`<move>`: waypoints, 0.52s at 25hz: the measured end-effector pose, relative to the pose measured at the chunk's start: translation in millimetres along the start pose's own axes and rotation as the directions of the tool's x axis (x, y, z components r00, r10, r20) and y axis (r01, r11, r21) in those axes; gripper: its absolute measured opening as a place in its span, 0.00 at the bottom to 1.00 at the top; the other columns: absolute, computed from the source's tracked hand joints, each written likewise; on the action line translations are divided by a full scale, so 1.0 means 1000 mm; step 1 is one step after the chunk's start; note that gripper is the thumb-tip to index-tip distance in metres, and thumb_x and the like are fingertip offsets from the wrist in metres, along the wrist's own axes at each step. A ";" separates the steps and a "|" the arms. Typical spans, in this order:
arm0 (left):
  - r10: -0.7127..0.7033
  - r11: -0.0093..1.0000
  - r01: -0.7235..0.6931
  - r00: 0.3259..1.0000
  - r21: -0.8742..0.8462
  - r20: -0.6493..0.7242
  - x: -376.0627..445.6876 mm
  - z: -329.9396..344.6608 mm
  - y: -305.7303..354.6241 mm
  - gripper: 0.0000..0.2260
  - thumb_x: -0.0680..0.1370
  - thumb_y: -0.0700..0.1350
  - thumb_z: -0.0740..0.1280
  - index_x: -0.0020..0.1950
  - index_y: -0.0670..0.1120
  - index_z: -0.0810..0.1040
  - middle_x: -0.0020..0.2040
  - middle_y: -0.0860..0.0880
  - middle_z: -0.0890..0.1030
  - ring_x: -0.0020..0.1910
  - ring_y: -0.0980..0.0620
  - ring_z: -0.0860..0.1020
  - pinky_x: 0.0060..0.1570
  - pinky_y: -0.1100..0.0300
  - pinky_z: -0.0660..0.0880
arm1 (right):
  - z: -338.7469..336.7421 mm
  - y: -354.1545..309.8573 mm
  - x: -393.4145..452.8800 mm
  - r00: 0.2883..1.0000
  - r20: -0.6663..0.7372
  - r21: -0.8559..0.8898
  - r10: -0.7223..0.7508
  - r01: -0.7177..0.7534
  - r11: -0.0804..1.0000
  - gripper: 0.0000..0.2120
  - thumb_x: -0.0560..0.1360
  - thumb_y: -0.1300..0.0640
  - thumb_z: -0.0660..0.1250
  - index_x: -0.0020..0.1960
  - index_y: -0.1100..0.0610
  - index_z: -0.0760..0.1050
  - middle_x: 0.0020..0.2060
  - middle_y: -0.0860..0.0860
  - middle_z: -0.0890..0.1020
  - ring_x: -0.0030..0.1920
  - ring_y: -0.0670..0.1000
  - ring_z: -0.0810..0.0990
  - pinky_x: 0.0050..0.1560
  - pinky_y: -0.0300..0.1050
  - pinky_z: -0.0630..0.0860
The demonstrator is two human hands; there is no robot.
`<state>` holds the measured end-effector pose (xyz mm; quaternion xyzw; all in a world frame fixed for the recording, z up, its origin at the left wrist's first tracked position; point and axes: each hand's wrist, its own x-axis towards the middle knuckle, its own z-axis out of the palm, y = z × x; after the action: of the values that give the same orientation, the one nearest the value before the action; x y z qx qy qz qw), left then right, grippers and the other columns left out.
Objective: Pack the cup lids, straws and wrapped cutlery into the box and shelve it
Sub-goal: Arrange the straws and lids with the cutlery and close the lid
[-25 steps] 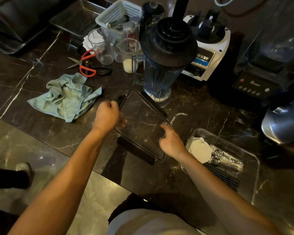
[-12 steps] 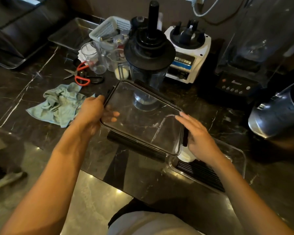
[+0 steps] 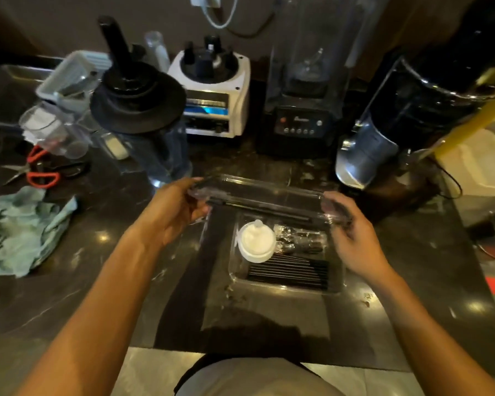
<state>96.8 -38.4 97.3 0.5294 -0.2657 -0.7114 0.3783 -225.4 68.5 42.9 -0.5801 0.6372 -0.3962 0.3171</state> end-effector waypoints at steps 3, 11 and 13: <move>0.071 0.979 -0.086 0.994 0.182 0.087 0.012 0.027 -0.009 0.12 0.85 0.48 0.62 0.60 0.42 0.79 0.45 0.41 0.81 0.41 0.48 0.82 0.37 0.61 0.82 | -0.027 0.007 -0.011 0.987 -0.152 -0.056 0.043 -0.052 0.997 0.17 0.82 0.66 0.65 0.67 0.53 0.76 0.61 0.44 0.82 0.62 0.42 0.80 0.59 0.33 0.76; 0.154 0.895 -0.315 0.882 0.315 0.446 0.023 0.050 -0.030 0.30 0.78 0.64 0.64 0.61 0.37 0.79 0.38 0.49 0.76 0.40 0.50 0.77 0.45 0.54 0.74 | -0.069 0.013 -0.030 0.937 -0.315 0.128 0.149 -0.113 0.985 0.10 0.84 0.63 0.62 0.63 0.58 0.77 0.50 0.53 0.84 0.44 0.42 0.82 0.48 0.32 0.77; 0.182 0.858 -0.381 0.853 0.345 0.490 0.021 0.048 -0.034 0.23 0.82 0.59 0.64 0.62 0.39 0.79 0.38 0.51 0.75 0.40 0.51 0.75 0.45 0.55 0.73 | -0.073 0.013 -0.032 0.937 -0.309 0.123 0.165 -0.133 0.983 0.11 0.85 0.61 0.62 0.64 0.59 0.78 0.49 0.52 0.84 0.40 0.42 0.81 0.45 0.33 0.78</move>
<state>38.6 -37.3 73.8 0.3786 -0.5709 -0.6707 0.2845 -291.2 109.9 65.0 -0.4421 0.7012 -0.4908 0.2683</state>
